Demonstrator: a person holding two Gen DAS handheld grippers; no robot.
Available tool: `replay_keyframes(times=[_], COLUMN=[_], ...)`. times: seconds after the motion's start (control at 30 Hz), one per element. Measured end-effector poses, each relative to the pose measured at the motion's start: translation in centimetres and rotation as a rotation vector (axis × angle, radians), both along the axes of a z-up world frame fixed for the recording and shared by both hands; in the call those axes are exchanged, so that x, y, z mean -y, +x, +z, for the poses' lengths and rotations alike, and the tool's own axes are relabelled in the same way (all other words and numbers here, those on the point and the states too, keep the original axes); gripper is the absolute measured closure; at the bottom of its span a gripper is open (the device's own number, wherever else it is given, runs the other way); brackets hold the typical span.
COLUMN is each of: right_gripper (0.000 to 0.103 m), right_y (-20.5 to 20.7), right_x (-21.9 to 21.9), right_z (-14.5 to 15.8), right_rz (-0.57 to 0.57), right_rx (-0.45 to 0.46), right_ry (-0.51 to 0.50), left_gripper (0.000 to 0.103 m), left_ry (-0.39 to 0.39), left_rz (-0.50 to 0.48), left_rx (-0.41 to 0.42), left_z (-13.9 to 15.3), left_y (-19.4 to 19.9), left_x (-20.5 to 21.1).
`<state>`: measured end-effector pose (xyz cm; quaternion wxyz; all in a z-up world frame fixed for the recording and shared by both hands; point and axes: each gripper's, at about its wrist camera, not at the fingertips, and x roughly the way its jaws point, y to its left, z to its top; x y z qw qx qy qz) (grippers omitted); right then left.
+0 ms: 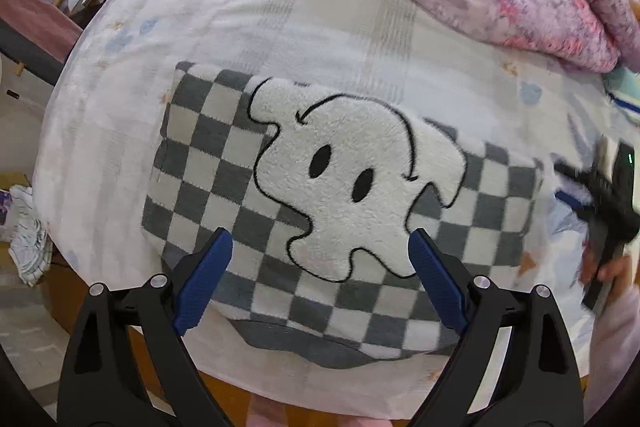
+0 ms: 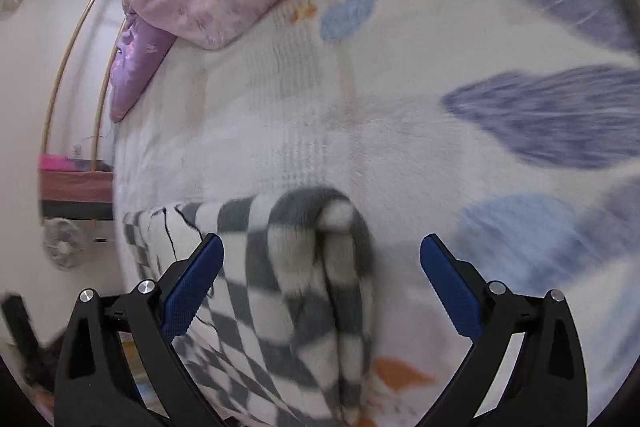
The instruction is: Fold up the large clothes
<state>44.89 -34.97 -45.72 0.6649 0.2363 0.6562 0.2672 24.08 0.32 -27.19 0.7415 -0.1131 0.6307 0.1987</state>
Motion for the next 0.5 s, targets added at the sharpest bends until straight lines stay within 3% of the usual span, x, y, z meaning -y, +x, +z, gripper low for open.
replay_keyframes(times=[0.17, 0.27, 0.37, 0.5], right_gripper=[0.006, 0.006, 0.006, 0.007], right_y=[1.3, 0.0, -3.1, -9.3], right_x=[-2.6, -2.9, -3.3, -4.4], right_z=[-4.1, -4.1, -5.0, -4.0], right_rz=[0.065, 0.100, 0.180, 0.309], right_rx=[-0.057, 0.005, -0.135, -0.091], right_ry=[0.154, 0.174, 0.317, 0.246], left_gripper=[0.013, 0.013, 0.013, 0.013], left_ry=[-0.015, -0.019, 0.011, 0.002], left_rz=[0.044, 0.059, 0.096, 0.102], left_rx=[-0.057, -0.079, -0.088, -0.079], left_z=[-2.5, -3.5, -4.1, -4.6], left_y=[-1.6, -2.7, -3.5, -3.1], left_x=[-0.9, -1.0, -1.0, -1.0])
